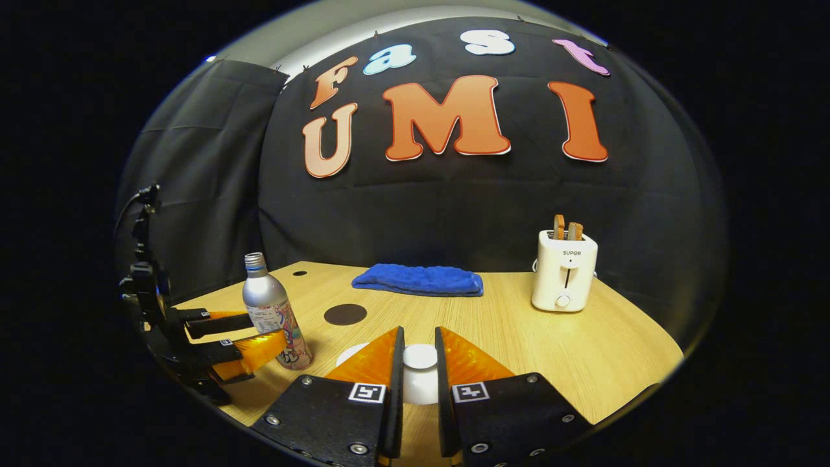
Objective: Open the teacup lid with one hand, grasp the water bottle and pour water into the teacup with the other hand; after pouring, place the water bottle on the coaster and then close the teacup lid.
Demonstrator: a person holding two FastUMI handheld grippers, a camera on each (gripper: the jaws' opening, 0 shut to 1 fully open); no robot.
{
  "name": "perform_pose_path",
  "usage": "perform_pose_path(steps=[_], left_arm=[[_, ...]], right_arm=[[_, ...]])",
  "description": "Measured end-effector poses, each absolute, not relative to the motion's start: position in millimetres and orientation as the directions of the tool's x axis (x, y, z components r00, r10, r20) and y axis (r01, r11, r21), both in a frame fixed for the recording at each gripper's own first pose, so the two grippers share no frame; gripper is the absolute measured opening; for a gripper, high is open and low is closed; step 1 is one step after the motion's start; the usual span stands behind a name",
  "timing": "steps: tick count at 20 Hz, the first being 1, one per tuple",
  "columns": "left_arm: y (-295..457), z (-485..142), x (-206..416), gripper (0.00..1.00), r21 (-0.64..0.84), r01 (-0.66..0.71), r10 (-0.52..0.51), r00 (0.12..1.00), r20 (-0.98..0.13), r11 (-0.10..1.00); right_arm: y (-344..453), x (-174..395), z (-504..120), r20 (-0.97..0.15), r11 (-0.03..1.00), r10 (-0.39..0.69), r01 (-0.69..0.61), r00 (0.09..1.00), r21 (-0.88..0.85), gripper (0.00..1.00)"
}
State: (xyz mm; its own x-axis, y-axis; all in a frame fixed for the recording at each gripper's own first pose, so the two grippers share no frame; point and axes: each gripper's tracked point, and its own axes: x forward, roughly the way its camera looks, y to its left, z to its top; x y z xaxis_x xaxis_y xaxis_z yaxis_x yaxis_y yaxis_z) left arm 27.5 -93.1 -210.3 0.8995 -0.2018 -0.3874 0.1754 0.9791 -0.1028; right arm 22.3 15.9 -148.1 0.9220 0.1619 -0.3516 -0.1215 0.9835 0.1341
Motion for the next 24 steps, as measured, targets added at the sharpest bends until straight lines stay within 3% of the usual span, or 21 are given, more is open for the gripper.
perform_pose_path(steps=[4,5,6,8,10,13,16,17,18,19,24], left_arm=[[-93.0,-223.8,38.0,0.99,-0.106,0.160,-0.190,0.885,-0.425,0.981],[-93.0,-222.9,41.8,0.96,-0.103,0.155,-0.184,0.889,-0.420,0.983],[-93.5,-225.0,44.0,0.87,-0.095,0.158,-0.184,0.883,-0.431,0.983],[-93.6,-220.8,42.4,0.87,-0.077,0.161,-0.179,0.884,-0.433,0.984],[-92.2,-222.2,44.5,0.81,-0.039,0.165,-0.165,0.882,-0.442,0.986],[-82.3,-223.3,44.5,0.84,0.044,0.145,-0.109,0.884,-0.455,0.989],[-75.9,-217.7,46.3,0.80,0.102,0.134,-0.075,0.891,-0.449,0.986],[-71.2,-216.8,46.2,0.84,0.139,0.132,-0.056,0.892,-0.449,0.981],[-69.1,-214.1,46.9,0.80,0.177,0.133,-0.042,0.896,-0.443,0.975],[-67.8,-210.7,49.9,0.84,0.215,0.138,-0.031,0.900,-0.434,0.967],[-69.1,-200.4,58.0,0.84,0.411,0.158,0.025,0.914,-0.405,0.898]], right_arm=[[1.9,17.3,-148.6,-0.355,0.987,0.137,-0.098,0.925,0.125,0.23],[-2.5,15.3,-149.3,-0.357,0.988,0.126,-0.087,0.926,0.124,0.23],[-8.3,13.0,-149.3,-0.359,0.990,0.116,-0.077,0.926,0.122,0.23],[-17.8,10.8,-147.5,-0.353,0.991,0.098,-0.057,0.930,0.123,0.23],[-25.0,10.5,-145.4,-0.348,0.991,0.081,-0.037,0.934,0.132,0.23],[-36.8,10.5,-143.1,-0.339,0.990,0.053,-0.006,0.939,0.140,0.23],[-45.1,10.9,-138.4,-0.328,0.989,0.036,0.014,0.944,0.148,0.23],[-47.3,10.2,-138.9,-0.326,0.989,0.033,0.016,0.945,0.146,0.23],[-50.5,9.3,-138.4,-0.325,0.990,0.025,0.022,0.945,0.140,0.23],[-53.5,7.7,-138.0,-0.324,0.991,0.020,0.025,0.946,0.133,0.23],[-66.9,0.7,-135.3,-0.315,0.992,-0.003,0.043,0.949,0.118,0.23]])
